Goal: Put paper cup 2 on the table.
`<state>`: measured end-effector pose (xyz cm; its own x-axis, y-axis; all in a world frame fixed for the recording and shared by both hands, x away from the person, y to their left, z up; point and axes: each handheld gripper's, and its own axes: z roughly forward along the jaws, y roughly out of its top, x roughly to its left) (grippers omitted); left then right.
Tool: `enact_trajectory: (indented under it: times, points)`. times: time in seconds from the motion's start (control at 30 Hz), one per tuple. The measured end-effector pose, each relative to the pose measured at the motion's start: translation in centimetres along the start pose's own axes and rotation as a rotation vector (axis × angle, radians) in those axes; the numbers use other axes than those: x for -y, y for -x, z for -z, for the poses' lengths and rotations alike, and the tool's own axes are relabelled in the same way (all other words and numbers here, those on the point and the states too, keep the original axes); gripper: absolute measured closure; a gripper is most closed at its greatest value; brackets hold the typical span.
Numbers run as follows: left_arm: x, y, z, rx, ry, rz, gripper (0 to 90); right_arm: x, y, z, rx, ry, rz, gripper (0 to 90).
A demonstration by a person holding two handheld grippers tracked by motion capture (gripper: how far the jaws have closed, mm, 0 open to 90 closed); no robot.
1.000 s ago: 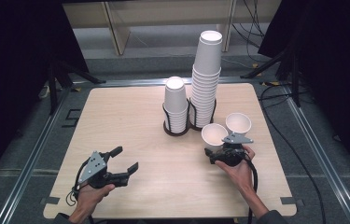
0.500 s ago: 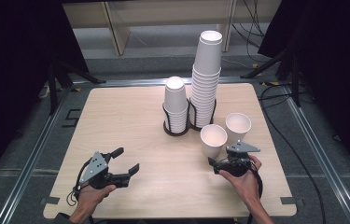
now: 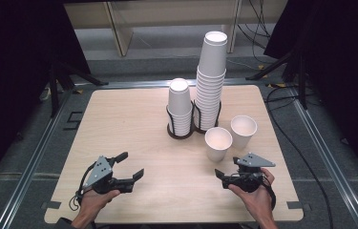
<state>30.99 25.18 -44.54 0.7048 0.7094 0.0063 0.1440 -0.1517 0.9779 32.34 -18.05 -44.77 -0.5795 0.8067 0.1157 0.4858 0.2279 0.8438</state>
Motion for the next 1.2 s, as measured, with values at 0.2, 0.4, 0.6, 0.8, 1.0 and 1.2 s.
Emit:
enact_trajectory:
  times: [0.2,0.4,0.6,0.8,1.0,1.2]
  points:
    - [0.1,0.3,-0.2,0.023,-0.009,-0.017,14.6,0.6,-0.2,1.1,-0.023,0.038,-0.001,15.7]
    - [0.3,0.6,-0.5,0.058,-0.001,-0.031,14.6,1.3,-0.5,2.2,-0.043,0.047,-0.021,15.6]
    - [0.4,0.8,-0.5,0.061,-0.019,-0.046,14.6,2.0,-0.7,2.8,-0.050,0.046,-0.018,15.6]
    - [0.5,1.0,-0.7,0.067,-0.039,-0.074,14.6,2.7,-0.9,3.5,-0.035,0.033,-0.027,15.6]
    - [0.5,1.1,-0.6,0.069,-0.050,-0.077,14.6,3.1,-0.8,3.7,-0.033,0.025,-0.031,15.6]
    - [0.6,1.0,-0.6,0.067,-0.051,-0.071,14.6,3.1,-0.7,3.8,-0.015,0.005,-0.025,15.6]
